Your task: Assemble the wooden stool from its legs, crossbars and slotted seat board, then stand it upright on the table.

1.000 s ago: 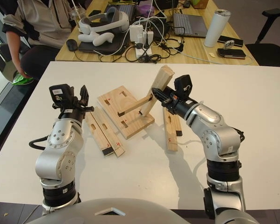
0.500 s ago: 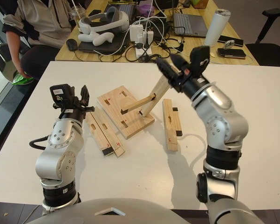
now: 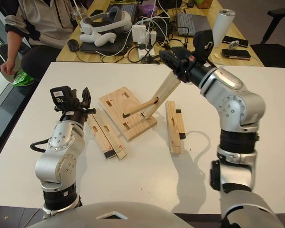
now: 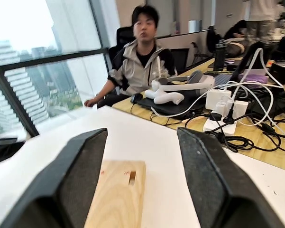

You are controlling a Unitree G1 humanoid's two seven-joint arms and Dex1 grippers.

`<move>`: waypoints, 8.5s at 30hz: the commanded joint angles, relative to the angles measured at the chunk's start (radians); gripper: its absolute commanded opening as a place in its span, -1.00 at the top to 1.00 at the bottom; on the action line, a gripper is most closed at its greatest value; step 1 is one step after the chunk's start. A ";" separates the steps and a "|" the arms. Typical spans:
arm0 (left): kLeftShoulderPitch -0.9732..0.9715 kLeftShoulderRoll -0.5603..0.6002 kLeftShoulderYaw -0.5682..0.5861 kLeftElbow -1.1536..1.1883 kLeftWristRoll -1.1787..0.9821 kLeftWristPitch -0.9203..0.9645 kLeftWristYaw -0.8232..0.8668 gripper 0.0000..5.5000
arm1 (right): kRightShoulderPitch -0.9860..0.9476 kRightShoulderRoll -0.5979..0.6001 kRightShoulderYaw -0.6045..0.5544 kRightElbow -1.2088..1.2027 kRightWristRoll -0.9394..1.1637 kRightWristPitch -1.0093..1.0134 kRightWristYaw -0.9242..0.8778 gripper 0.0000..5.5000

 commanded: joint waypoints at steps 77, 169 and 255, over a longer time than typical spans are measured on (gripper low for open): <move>-0.079 0.012 0.131 -0.052 0.005 0.174 -0.081 0.28 | 0.533 0.527 -0.086 -0.357 -0.374 0.591 -0.580 0.17; -0.807 0.616 0.578 0.531 -1.112 0.252 -0.051 0.63 | -0.002 0.303 -0.065 -0.322 -0.313 -0.421 -0.209 -0.40; -0.289 0.120 0.302 0.196 -0.550 0.507 0.070 0.63 | 1.029 0.324 0.319 -0.575 -0.498 -0.636 -0.276 -0.40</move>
